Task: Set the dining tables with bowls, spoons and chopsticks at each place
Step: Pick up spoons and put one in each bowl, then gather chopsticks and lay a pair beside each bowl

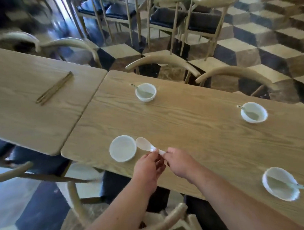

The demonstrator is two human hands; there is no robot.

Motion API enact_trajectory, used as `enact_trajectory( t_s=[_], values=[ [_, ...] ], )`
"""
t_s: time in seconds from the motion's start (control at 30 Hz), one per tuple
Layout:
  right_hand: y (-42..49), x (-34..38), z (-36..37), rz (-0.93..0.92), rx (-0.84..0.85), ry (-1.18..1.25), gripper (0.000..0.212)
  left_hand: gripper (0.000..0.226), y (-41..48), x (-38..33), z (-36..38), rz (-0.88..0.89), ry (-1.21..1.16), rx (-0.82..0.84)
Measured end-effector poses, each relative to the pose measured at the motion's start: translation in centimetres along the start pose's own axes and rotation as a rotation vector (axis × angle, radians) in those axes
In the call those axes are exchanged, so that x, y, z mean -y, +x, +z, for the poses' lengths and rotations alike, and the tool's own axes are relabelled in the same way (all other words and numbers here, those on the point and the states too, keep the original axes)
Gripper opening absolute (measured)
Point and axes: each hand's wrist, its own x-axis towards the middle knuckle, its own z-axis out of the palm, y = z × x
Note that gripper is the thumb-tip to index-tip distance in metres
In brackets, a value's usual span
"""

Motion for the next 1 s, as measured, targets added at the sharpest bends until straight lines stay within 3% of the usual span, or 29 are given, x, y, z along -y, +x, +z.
enact_trajectory(
  t_s=[0.23, 0.43, 0.6, 0.67, 0.77, 0.83, 0.9, 1.0],
  values=[
    [6.9, 7.0, 6.4, 0.076, 0.02, -0.175, 0.007, 0.015, 3.5, -3.9, -5.6, -0.109, -0.16, -0.023],
    [9.5, 7.9, 7.7, 0.143, 0.004, -0.273, 0.015, 0.015, 4.9, -4.6, -6.0, -0.172, -0.218, -0.022],
    [9.8, 6.9, 8.5, 0.158, -0.027, -0.218, 0.018, 0.011, 6.0, -4.4, -6.4, -0.179, -0.161, -0.054],
    [9.3, 6.2, 8.1, 0.161, -0.065, -0.2, 0.03, 0.012, 6.1, -4.0, -6.2, -0.146, -0.098, -0.055],
    [6.4, 3.8, 5.9, 0.165, -0.137, -0.229, 0.052, 0.015, 5.1, -3.1, -4.6, -0.088, 0.204, -0.049],
    [3.2, 1.5, 3.4, 0.105, -0.193, -0.295, 0.037, 0.02, 4.1, -2.3, -2.7, 0.068, 0.706, 0.021],
    [-1.9, -2.1, -0.6, 0.037, -0.275, -0.357, 0.03, 0.029, 1.4, -0.5, 1.3, 0.279, 1.29, 0.198],
    [-10.8, -8.6, -7.3, -0.043, -0.437, -0.517, 0.032, 0.046, -4.2, 3.2, 9.2, 0.507, 1.784, 0.38]
  ],
)
